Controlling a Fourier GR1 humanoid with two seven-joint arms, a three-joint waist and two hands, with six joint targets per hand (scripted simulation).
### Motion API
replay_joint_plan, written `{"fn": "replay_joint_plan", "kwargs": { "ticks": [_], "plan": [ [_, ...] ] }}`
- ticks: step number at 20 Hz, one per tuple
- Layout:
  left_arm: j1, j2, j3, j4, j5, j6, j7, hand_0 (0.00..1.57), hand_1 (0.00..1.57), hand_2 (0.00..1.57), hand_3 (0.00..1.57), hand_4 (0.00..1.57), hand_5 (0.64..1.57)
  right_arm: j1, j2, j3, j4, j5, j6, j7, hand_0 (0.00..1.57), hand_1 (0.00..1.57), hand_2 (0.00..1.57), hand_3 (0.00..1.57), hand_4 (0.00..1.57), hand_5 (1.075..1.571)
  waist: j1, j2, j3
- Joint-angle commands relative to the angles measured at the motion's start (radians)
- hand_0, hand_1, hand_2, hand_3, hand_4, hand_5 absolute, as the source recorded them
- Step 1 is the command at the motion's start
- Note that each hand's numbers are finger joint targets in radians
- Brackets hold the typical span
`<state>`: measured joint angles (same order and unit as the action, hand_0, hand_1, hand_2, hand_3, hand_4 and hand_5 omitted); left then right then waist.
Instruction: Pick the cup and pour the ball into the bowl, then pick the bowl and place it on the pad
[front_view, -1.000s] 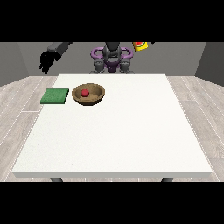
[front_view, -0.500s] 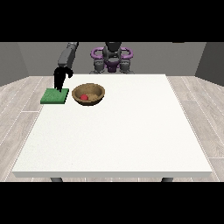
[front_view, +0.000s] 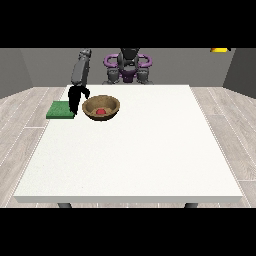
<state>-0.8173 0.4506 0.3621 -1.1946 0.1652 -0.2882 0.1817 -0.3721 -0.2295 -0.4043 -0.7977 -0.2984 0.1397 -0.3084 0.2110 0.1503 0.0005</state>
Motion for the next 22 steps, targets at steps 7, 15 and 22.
{"fn": "replay_joint_plan", "kwargs": {
  "ticks": [7, 15, 22],
  "plan": [
    [0.031, 0.133, 0.090, -0.020, 0.103, -0.063, 0.026, 0.00, 0.00, 0.00, 0.00, 1.02, 1.536, -0.096, 0.005, 0.022, 0.176, 0.030, 0.006, -0.141, 0.00, 0.00, 0.00, 0.00, 0.50, 1.551, -0.044, 0.076, 0.0001],
    [0.019, 0.089, 0.045, -0.140, 0.101, -0.003, 0.057, 0.00, 0.00, 0.00, 0.00, 1.02, 1.538, -0.160, 0.003, 0.006, 0.222, 0.023, -0.029, -0.162, 0.00, 0.00, 0.00, 0.00, 0.43, 1.546, -0.004, 0.116, 0.0007],
    [0.062, 0.183, 0.119, -0.073, 0.178, -0.102, 0.035, 0.00, 0.00, 0.00, 0.00, 1.02, 1.543, -0.189, 0.047, 0.015, 0.231, 0.018, -0.090, -0.143, 0.00, 0.00, 0.00, 0.00, 0.50, 1.556, -0.014, 0.099, -0.0002]
  ]
}}
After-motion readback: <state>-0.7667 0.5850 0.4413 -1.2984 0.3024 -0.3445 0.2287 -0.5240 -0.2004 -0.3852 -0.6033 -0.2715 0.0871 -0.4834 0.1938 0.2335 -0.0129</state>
